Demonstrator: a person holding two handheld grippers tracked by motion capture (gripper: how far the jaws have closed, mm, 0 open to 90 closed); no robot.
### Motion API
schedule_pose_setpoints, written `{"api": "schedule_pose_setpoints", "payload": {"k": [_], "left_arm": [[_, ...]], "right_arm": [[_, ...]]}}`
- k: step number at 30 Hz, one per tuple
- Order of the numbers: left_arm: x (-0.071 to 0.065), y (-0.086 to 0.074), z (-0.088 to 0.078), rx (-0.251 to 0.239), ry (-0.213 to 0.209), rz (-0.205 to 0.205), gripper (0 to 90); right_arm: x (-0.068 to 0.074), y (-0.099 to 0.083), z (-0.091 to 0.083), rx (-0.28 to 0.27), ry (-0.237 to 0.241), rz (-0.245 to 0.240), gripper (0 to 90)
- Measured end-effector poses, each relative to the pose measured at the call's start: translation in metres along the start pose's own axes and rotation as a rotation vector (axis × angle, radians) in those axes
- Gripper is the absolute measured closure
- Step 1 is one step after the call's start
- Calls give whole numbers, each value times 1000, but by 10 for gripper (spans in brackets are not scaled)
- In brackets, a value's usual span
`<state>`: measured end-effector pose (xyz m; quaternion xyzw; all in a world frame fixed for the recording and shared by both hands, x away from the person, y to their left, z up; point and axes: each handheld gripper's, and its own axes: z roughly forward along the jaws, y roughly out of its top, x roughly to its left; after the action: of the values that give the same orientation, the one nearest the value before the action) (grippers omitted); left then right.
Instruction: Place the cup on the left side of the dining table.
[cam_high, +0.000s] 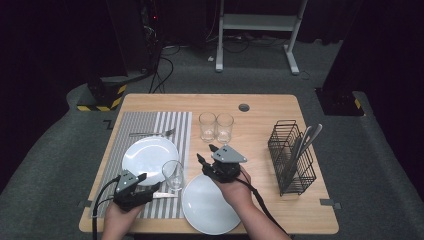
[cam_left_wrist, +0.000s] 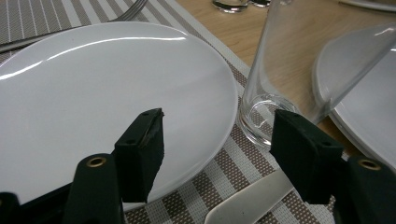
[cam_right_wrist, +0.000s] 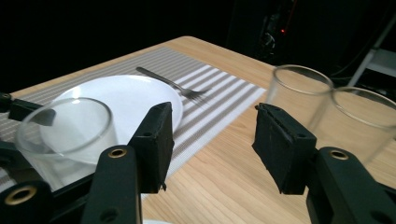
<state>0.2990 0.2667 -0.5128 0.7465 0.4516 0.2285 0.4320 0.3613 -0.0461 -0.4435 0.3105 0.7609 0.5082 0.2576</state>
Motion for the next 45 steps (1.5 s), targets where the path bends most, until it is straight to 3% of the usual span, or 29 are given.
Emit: {"api": "schedule_pose_setpoints", "payload": {"k": [8,19,28,33,40,45], "left_arm": [[-3,-1,1,2,-4,10,349],[-5,-2,3,6,-2,25,349],[-6,-3,5,10,-1,31,348],[-7,-4,6,12,2,38,348],[-7,-6,9,20,0,36,344],[-7,-8,10,16,2,37,344]], "right_arm": [[-22,-14,-17,16,-64,18,493],[-50,-42,-39,54,-151,77,520],[-60,-65,-49,109,-189,101,521],[-59,-84,-51,154,-221,91,521],[-61,-97,-52,189,-243,107,523],[-62,-108,-49,242,-254,111,509]]}}
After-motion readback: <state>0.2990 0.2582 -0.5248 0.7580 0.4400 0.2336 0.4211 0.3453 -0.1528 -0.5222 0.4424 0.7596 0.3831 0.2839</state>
